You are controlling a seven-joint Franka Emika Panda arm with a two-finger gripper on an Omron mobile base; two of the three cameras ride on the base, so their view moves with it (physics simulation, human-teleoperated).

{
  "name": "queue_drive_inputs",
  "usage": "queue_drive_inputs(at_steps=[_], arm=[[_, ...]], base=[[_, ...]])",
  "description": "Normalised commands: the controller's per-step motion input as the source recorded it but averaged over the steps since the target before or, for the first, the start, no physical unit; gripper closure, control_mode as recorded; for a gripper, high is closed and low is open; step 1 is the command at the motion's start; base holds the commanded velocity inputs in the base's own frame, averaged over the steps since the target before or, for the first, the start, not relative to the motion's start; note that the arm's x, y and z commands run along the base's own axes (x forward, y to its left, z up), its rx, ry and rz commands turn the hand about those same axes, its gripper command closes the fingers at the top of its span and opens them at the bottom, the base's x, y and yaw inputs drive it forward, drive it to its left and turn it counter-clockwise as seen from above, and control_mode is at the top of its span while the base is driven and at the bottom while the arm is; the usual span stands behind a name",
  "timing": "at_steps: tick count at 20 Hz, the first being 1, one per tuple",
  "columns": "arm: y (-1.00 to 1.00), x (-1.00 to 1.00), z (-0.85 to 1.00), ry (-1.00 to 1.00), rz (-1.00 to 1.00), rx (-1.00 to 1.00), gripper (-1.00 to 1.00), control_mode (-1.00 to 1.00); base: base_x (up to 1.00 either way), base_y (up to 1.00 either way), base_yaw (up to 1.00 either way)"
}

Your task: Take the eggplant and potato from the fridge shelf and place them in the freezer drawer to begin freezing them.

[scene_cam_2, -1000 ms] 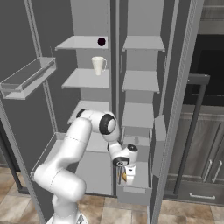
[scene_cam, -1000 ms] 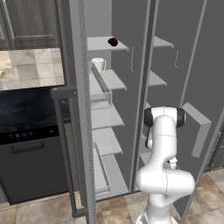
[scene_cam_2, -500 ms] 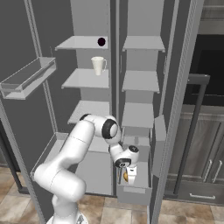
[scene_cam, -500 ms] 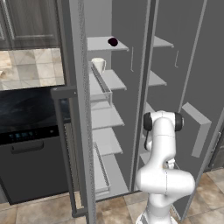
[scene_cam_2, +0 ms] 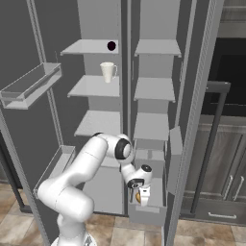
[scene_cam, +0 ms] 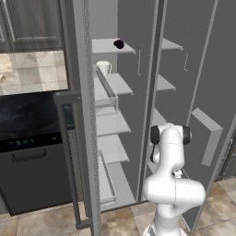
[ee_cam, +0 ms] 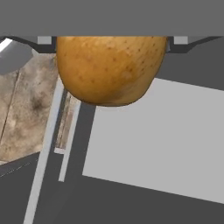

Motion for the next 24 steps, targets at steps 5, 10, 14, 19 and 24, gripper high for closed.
queue_drive_inputs(at_steps=[5,10,14,19,24], arm=[[0.00,0.00,-0.48,0.00,0.01,0.00,1.00,-1.00],[0.00,0.00,-0.44,0.00,0.01,0.00,1.00,-1.00],[0.00,0.00,-0.40,0.02,0.02,0.00,1.00,-1.00],[0.00,-0.31,-0.32,0.04,0.02,0.00,1.00,-1.00],[0.00,-0.92,-0.38,0.00,0.02,0.02,1.00,-1.00]], base=[[0.00,0.00,0.00],[0.00,0.00,0.00],[0.00,0.00,0.00],[0.00,0.00,0.00],[0.00,0.00,0.00]])
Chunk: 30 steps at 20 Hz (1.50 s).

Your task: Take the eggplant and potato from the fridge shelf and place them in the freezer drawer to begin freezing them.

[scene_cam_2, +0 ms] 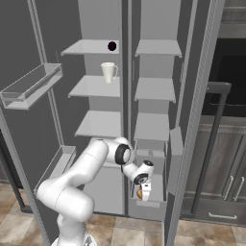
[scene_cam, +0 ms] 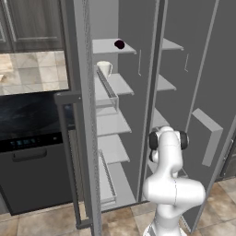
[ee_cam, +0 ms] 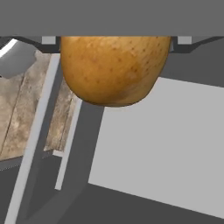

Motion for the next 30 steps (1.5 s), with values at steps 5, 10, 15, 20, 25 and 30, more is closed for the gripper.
queue_drive_inputs(at_steps=[5,10,15,20,25,30], arm=[[0.00,-1.00,-0.42,0.00,0.01,0.04,1.00,-1.00],[0.00,-0.83,-0.21,0.00,0.01,0.03,1.00,-1.00],[-0.19,0.26,0.49,0.01,0.00,0.00,1.00,-1.00],[-0.19,0.27,-0.01,0.01,0.00,0.00,1.00,-1.00],[-0.01,0.13,-0.60,0.01,0.00,0.00,1.00,-1.00],[0.00,0.17,-0.67,0.02,0.01,0.00,1.00,-1.00]], base=[[0.00,0.00,0.00],[0.00,0.00,0.00],[0.00,0.00,0.00],[0.00,0.00,0.00],[0.00,0.00,0.00],[0.00,0.00,0.00]])
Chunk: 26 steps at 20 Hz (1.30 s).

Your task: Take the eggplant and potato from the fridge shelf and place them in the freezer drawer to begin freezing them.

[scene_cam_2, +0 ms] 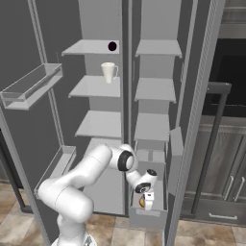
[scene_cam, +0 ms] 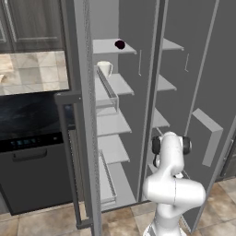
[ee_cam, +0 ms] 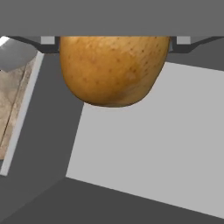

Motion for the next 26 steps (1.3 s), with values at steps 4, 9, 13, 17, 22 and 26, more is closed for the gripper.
queue_drive_inputs(at_steps=[4,9,13,17,22,26], arm=[[0.00,0.01,-0.66,0.01,0.03,0.00,1.00,-1.00],[0.01,-0.26,-0.70,0.00,0.05,0.00,1.00,-1.00],[0.11,-0.43,-0.68,0.01,0.08,0.00,1.00,-1.00],[0.14,-0.49,-0.61,0.01,0.09,0.00,1.00,-1.00],[0.17,-0.60,-0.55,0.00,0.09,0.00,-1.00,-1.00],[0.09,-0.65,-0.33,0.00,0.05,0.00,-1.00,-1.00]], base=[[0.00,0.00,0.00],[0.00,0.00,0.00],[0.00,0.00,0.00],[0.00,0.00,0.00],[0.00,0.00,0.00],[0.00,0.00,0.00]])
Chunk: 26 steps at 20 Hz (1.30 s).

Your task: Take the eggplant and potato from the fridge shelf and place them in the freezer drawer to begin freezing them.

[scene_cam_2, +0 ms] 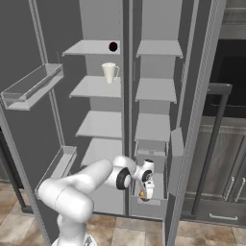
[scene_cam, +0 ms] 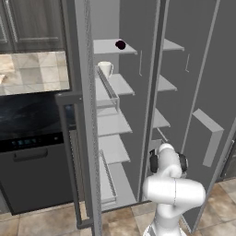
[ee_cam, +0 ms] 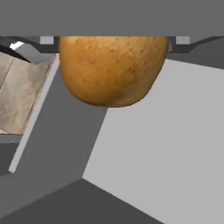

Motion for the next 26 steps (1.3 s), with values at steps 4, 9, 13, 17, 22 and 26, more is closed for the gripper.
queue_drive_inputs(at_steps=[4,9,13,17,22,26], arm=[[0.00,-0.68,-0.17,-0.05,0.02,0.01,-1.00,-1.00],[0.00,-0.62,-0.03,-0.11,0.02,0.02,-1.00,-1.00],[0.00,-0.53,0.00,-0.10,0.00,0.03,-1.00,-1.00],[0.00,-0.17,0.08,-0.05,0.00,0.04,-1.00,-1.00],[0.00,-0.05,0.17,-0.05,0.00,0.03,-1.00,-1.00],[0.00,-0.01,0.21,-0.10,0.00,0.01,-1.00,-1.00]], base=[[0.00,0.00,0.00],[0.00,0.00,0.00],[0.00,0.00,0.00],[0.00,0.00,0.00],[0.00,0.00,0.00],[0.00,0.00,0.00]])
